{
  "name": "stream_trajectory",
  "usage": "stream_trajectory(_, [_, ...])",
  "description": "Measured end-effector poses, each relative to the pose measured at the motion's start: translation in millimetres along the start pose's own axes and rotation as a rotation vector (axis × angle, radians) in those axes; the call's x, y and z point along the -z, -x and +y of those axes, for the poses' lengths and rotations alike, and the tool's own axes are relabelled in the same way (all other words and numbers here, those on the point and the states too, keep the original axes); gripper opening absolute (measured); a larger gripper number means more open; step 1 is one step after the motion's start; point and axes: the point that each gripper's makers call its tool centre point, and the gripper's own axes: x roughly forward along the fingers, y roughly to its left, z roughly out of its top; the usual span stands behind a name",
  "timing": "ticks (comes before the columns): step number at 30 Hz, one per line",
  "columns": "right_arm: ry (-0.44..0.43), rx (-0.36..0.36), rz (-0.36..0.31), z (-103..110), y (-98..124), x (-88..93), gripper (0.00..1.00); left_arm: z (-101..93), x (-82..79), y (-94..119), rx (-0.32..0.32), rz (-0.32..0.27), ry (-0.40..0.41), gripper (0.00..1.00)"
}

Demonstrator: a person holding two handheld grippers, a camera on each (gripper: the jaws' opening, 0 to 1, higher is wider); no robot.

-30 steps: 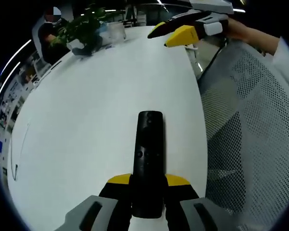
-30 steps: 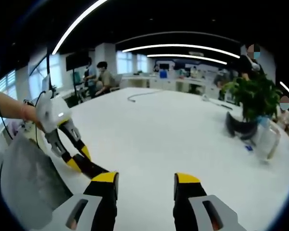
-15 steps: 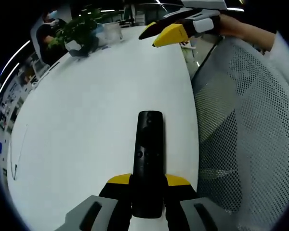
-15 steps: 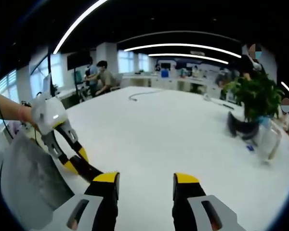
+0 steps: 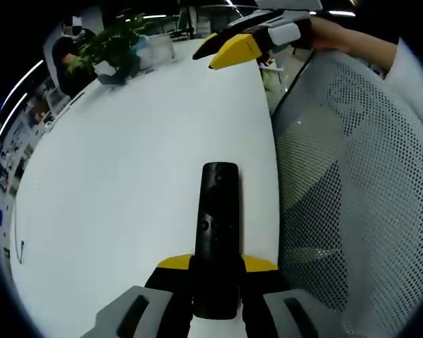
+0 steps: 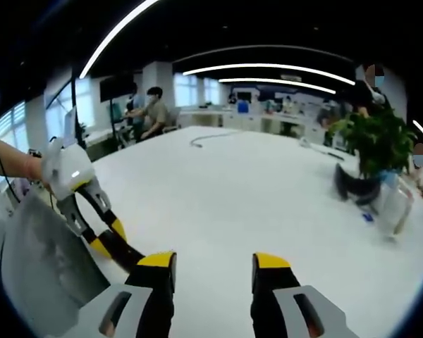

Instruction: Press the specified remote control buttons in sequence, fully releasing each button before pressing the next.

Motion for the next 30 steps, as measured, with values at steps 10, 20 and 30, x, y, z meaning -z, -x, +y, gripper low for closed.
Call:
stream_trajectory(10, [0.007,-0.008,0.008,2.0,-0.8,0.9,0.38,-6.5,0.8,0.4,0.012,0.011,-0.022,0.24])
stream_trajectory(20, [0.019,-0.012,0.024,2.8,-1.5,2.6,0.37,-9.5,0.5,0.7,0.024,0.027,-0.063,0.24])
stream_trajectory(30, [0.038,-0.023,0.037,5.4,-1.9,4.9,0.34,-8.9,2.2,2.1,0.036,-0.026,-0.054,0.24])
